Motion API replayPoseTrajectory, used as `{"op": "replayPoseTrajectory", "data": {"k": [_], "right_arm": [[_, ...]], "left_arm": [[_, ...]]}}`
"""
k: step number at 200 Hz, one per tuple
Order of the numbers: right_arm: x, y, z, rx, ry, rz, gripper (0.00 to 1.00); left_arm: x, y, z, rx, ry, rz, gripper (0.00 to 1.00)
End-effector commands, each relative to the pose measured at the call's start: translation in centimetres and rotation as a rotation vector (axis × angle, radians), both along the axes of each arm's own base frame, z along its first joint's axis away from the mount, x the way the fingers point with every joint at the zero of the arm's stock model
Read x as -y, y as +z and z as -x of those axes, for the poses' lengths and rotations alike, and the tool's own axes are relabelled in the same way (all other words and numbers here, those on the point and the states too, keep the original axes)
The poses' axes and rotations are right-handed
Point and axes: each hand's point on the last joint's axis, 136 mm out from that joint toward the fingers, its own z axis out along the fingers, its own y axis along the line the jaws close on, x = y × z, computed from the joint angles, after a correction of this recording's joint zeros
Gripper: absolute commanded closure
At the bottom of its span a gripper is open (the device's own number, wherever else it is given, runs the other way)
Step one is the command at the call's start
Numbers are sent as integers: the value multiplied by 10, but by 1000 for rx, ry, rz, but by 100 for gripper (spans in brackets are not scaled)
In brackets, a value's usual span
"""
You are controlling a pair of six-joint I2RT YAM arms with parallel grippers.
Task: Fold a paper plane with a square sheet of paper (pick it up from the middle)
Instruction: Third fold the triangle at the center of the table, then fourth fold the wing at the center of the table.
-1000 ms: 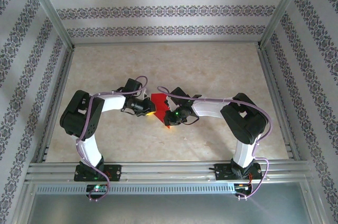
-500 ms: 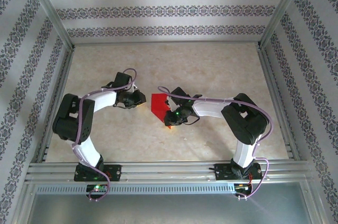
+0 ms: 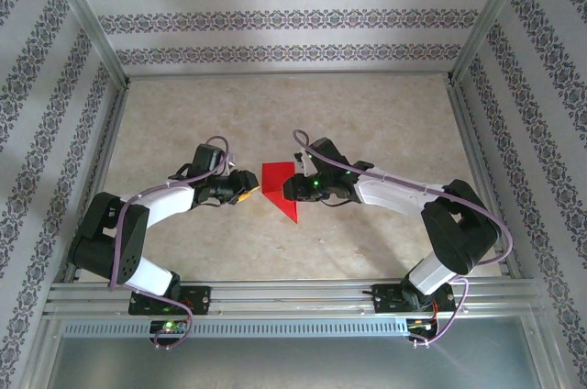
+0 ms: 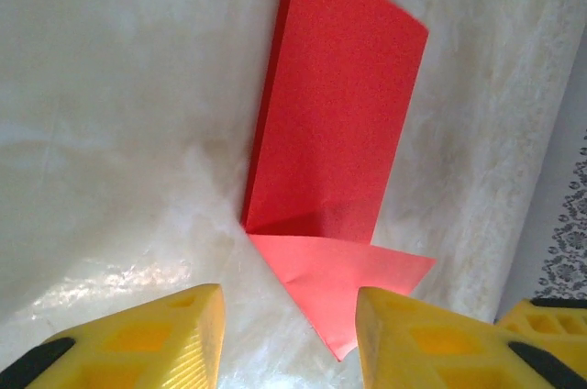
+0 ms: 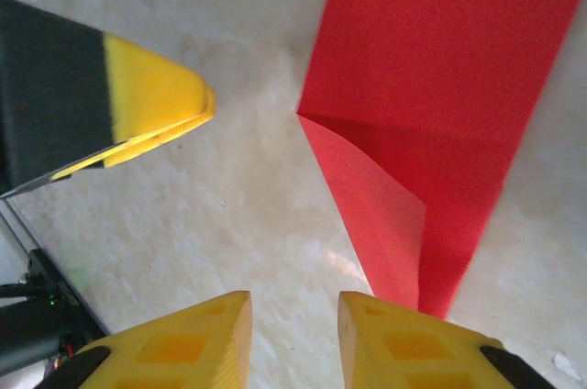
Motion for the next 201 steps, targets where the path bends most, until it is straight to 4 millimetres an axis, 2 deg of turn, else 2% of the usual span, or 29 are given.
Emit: {"op": "replayPoseTrajectory", "data": {"k": [1, 59, 75, 106, 201], "right_arm": [[4, -18, 1, -51, -60, 39, 68], [-11, -29, -5, -86, -26, 30, 74], [-6, -33, -7, -81, -43, 60, 74], [9, -53, -10, -115, -84, 131, 73], [18, -79, -8, -182, -108, 167, 74]], "left_arm": [[18, 11, -8, 17, 14, 111, 57], [32, -5, -11, -34, 5, 122, 57], [33, -7, -12, -37, 7, 120, 57], [35, -10, -11, -52, 2, 122, 57], [40, -16, -10, -81, -19, 134, 61]]}}
